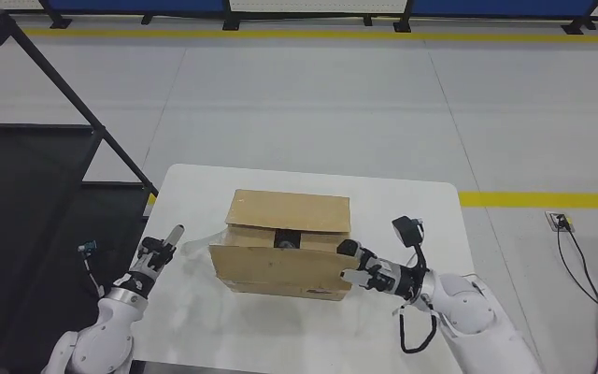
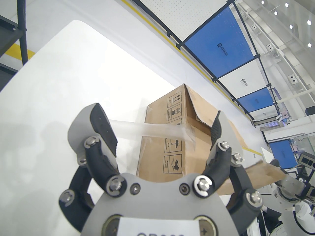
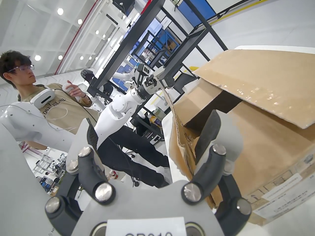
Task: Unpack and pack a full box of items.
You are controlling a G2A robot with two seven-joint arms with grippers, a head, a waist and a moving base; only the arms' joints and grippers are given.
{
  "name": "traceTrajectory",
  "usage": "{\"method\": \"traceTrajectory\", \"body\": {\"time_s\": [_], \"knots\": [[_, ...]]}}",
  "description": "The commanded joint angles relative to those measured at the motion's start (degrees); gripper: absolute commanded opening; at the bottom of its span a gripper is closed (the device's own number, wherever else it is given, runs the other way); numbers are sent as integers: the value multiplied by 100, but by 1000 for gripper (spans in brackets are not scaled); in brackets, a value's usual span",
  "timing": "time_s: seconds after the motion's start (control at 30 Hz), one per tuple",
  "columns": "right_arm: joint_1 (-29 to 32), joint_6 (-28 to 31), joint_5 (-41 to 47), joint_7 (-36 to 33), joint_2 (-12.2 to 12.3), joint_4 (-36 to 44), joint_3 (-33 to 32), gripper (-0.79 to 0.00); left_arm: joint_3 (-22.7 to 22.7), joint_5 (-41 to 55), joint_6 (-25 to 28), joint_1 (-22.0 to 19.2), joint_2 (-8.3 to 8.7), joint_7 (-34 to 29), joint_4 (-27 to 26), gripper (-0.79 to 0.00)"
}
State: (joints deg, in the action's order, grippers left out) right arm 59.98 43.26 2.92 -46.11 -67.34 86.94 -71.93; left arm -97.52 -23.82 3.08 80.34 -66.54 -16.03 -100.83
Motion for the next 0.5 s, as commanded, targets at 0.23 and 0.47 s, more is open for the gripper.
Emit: {"method": "traceTrajectory", "body": {"time_s": [0.23, 0.47], "knots": [[132, -1, -155, -206, 50, 344, 156, 0, 98, 44, -97, -67, -12, -3, 0, 0], [228, 3, -339, -401, 97, 459, 271, 0, 195, -176, 331, -30, 18, -323, -79, 0]]}}
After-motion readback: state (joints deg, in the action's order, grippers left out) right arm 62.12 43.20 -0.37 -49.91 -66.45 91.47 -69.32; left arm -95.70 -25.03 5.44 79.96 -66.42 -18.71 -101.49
